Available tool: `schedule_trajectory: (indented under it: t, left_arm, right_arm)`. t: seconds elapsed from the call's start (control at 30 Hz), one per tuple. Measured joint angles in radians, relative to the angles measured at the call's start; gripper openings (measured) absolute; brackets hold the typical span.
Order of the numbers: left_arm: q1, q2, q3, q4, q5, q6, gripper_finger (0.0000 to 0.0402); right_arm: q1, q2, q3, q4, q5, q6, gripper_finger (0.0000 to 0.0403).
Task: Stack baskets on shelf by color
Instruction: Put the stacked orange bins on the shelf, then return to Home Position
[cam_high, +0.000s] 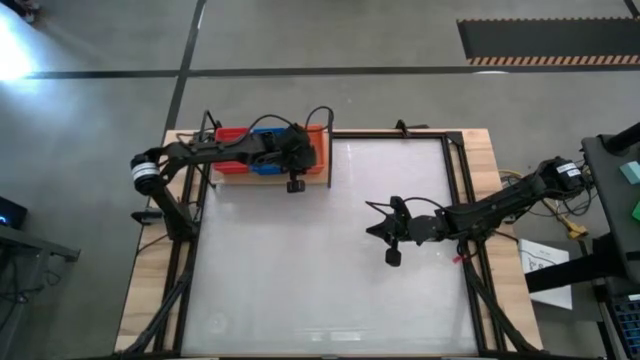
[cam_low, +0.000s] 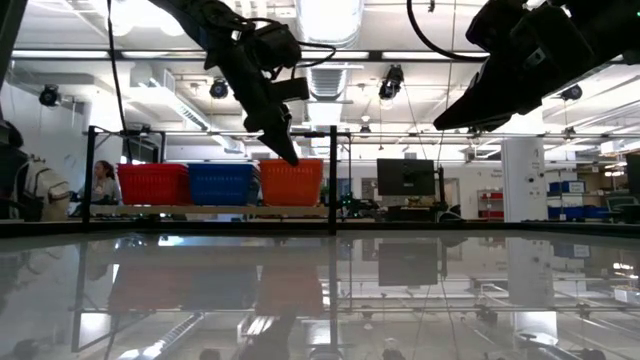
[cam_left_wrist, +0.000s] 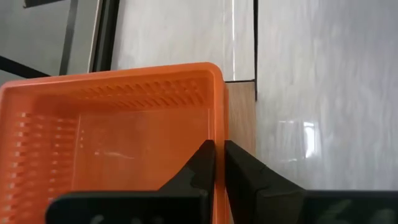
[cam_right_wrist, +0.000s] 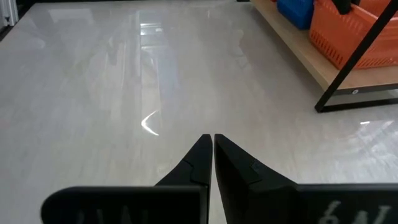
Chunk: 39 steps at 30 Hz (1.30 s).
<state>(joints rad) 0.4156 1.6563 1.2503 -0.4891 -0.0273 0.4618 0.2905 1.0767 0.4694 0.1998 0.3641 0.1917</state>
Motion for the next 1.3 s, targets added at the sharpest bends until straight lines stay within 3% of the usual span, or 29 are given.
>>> schedule_trajectory:
  t: [0.5,0.77,0.93,1.1,1.3]
  left_arm:
    - [0.0,-0.005,0.0,0.001,-0.004,-0.009,0.0063]
    - [-0.005,-0.028,0.0,0.001,-0.006,-0.01,0.0068]
    - [-0.016,-0.111,-0.027,0.017,-0.009,-0.038,0.0068]
    - [-0.06,-0.229,-0.131,0.122,-0.005,-0.104,0.0068]
    - [-0.132,-0.387,-0.377,0.431,0.02,-0.186,0.0067]
  right_arm:
    - [0.0,0.0,0.0,0.0,0.0,0.0,0.0011]
    - [0.0,0.0,0.0,0.0,-0.001,0.0,0.0011]
    - [0.0,0.0,0.0,0.0,-0.001,-0.006,0.0011]
    - [0.0,0.0,0.0,0.0,0.0,-0.014,0.0011]
    - [0.0,0.0,-0.004,0.014,0.003,-0.028,0.0011]
